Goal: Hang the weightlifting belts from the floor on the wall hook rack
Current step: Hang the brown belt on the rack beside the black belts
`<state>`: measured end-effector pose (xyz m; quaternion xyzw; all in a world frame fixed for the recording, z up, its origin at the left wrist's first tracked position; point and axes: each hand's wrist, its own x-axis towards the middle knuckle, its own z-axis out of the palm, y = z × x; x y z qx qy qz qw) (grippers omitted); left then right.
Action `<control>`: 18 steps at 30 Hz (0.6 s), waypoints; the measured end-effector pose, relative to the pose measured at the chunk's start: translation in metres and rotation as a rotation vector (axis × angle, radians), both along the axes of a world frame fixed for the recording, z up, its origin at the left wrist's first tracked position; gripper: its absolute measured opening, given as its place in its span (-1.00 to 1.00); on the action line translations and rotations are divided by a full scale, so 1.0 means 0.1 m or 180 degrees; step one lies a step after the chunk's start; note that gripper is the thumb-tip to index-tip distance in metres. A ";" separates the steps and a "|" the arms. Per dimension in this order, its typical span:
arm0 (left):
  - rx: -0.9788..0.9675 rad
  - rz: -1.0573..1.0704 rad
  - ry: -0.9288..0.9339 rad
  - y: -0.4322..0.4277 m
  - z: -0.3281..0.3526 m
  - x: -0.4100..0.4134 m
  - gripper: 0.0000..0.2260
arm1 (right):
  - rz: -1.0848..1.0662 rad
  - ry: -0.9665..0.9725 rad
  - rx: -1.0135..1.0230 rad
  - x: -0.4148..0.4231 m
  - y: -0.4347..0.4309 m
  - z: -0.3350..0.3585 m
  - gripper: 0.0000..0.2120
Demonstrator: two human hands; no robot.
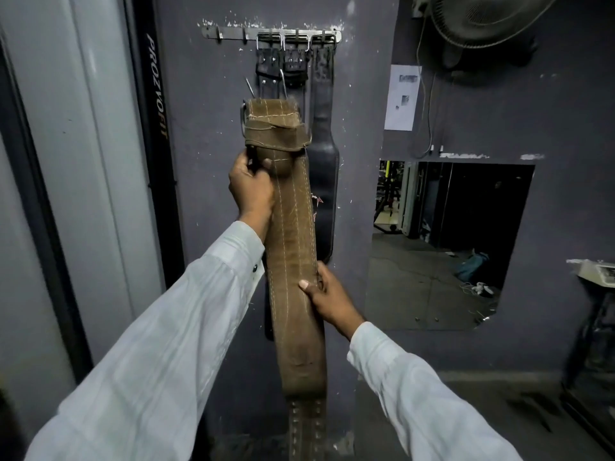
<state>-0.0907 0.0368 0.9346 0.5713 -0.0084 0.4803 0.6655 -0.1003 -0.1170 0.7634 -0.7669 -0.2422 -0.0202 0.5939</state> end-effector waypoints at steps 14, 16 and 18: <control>-0.0138 -0.0590 0.0194 0.08 -0.03 -0.05 -0.74 | 0.0646 0.0682 -0.0662 0.00 -0.25 0.01 -0.53; -0.0167 -0.0986 0.0340 0.05 0.02 -0.11 -0.79 | 0.0599 0.0375 -0.0263 0.00 -0.23 0.32 -0.57; -0.0135 -0.1319 0.0391 -0.05 0.06 -0.21 -0.80 | 0.0320 -0.0067 0.0490 -0.01 -0.16 0.77 -0.59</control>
